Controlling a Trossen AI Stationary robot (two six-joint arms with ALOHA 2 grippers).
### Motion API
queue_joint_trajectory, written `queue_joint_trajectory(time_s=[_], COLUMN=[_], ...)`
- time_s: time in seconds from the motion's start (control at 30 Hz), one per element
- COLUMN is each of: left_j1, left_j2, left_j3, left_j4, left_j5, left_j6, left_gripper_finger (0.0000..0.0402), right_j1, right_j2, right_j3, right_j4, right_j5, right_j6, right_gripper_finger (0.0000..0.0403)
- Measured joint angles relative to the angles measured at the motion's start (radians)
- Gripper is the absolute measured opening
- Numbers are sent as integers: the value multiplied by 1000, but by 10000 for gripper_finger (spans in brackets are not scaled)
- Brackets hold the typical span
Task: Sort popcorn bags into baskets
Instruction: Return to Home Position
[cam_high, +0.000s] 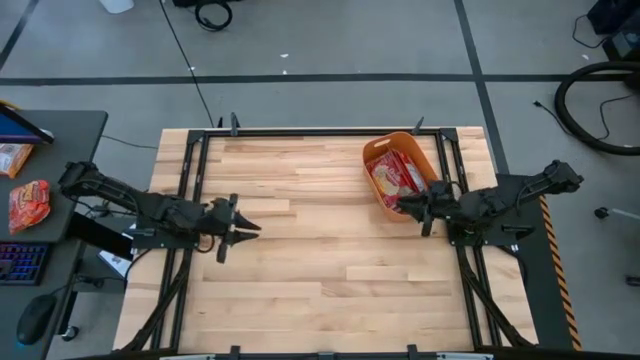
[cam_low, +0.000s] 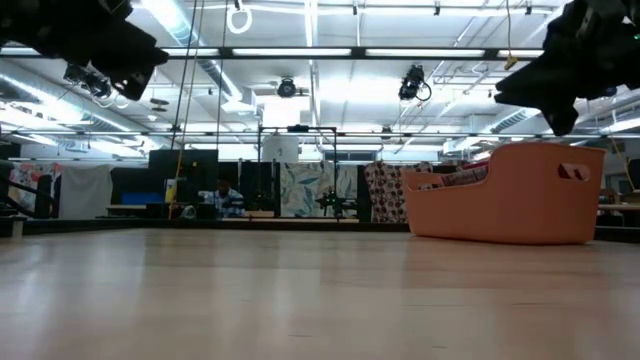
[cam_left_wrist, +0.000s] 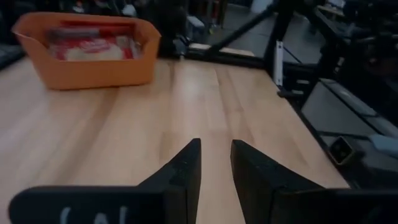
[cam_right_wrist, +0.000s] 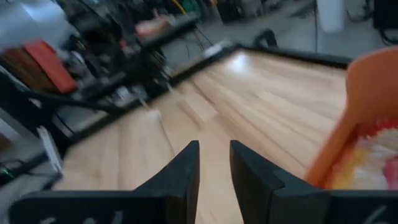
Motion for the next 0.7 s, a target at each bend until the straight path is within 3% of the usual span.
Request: queue_joint_trajectory(time_s=[0.17,0.47,0.7], left_j1=[25,146,213], left_j2=[-143,-395,-518], left_j3=[-64,-166,-219], left_j4=[11,2,-52], left_j5=[-41,-18,-20], left_j6=[20,27,21], left_gripper_finger=[82,9,6], right_j1=[-29,-125,-238], right_j2=[-132,-318,-340], right_j3=[-82,-187,-198], right_j4=[88,132,194], right_j5=[-32,-83,-311], right_j6=[-53,-151,-225], right_gripper_finger=[75,31,8])
